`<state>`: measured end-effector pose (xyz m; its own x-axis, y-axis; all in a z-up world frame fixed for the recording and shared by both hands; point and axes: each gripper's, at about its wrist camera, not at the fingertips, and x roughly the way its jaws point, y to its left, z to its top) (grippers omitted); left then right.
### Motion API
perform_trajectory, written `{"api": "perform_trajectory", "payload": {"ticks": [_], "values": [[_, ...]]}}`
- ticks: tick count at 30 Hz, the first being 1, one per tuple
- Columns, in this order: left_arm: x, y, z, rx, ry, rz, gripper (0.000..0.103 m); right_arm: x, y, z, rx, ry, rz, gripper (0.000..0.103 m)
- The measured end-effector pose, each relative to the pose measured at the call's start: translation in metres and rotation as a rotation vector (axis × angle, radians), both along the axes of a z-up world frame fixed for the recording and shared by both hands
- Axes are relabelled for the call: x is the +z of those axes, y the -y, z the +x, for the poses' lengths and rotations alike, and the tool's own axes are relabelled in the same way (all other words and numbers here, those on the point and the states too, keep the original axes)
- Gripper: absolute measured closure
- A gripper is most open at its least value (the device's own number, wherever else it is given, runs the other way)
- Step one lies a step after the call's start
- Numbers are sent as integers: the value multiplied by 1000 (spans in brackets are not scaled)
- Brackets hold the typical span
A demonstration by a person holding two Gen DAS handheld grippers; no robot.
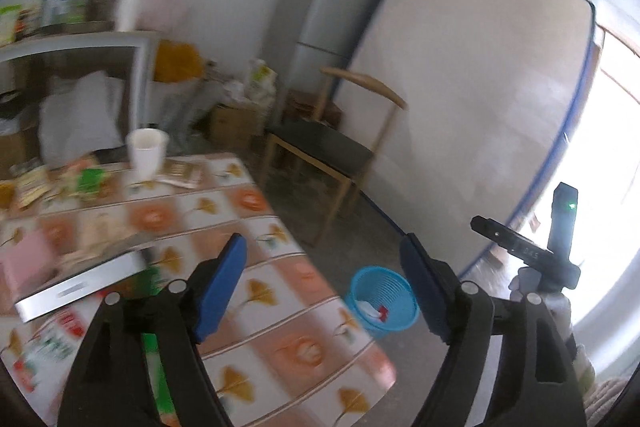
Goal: Collect trash
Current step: 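Swing both tools back toward the table, then grasp the crumpled brown paper with the right tool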
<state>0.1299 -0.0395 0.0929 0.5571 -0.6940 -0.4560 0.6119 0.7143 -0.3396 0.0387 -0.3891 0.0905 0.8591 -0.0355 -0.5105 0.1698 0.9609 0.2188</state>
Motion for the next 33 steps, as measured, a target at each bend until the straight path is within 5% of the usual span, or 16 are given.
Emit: {"api": "perform_trajectory", "payload": {"ticks": [8, 16, 23, 33], "values": [[-16, -129, 6, 249, -20, 31, 20, 18, -90, 59, 269, -86, 0, 8], [-41, -241, 43, 469, -154, 67, 19, 23, -155, 132, 443, -225, 69, 8], [-70, -273, 93, 448, -293, 105, 19, 5, -203, 203, 552, -408, 132, 8], [-98, -282, 145, 458, -378, 85, 19, -35, -278, 286, 659, -660, 61, 8]]}}
